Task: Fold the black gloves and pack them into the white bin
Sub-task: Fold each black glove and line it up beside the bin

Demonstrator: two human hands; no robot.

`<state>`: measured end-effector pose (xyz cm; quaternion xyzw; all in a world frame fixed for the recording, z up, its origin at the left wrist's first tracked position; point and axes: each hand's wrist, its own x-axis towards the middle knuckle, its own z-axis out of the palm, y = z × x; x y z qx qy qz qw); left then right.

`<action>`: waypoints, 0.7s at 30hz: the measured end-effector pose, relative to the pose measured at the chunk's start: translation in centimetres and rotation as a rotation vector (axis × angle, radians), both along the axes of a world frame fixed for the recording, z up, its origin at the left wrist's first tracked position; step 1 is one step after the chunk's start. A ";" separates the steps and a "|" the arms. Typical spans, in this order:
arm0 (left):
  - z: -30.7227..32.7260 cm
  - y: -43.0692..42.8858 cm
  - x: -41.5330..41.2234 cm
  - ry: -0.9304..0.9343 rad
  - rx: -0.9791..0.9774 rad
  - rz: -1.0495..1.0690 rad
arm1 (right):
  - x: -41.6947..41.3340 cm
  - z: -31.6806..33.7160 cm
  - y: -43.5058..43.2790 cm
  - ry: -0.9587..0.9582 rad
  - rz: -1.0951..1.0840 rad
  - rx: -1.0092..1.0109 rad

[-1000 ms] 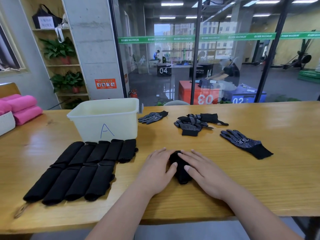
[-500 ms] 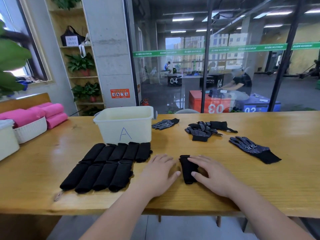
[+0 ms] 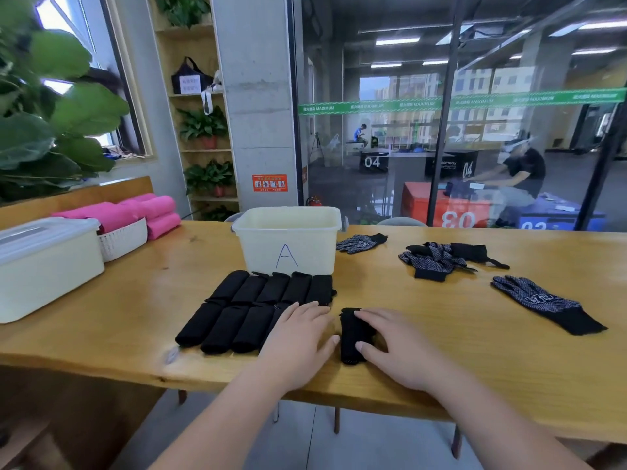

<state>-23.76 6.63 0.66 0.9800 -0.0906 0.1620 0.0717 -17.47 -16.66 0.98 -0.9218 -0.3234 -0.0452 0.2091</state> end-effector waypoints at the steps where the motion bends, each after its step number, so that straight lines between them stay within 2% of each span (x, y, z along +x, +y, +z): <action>1: -0.1 0.5 -0.2 0.003 -0.004 0.013 | -0.1 -0.1 0.5 0.004 0.007 -0.003; 14: -0.4 4.1 -1.4 -0.039 0.005 0.147 | -0.9 -0.2 6.3 -0.004 0.041 -0.042; 21: -0.9 4.9 -0.9 0.020 0.020 0.234 | -0.9 0.1 8.0 -0.058 0.027 -0.071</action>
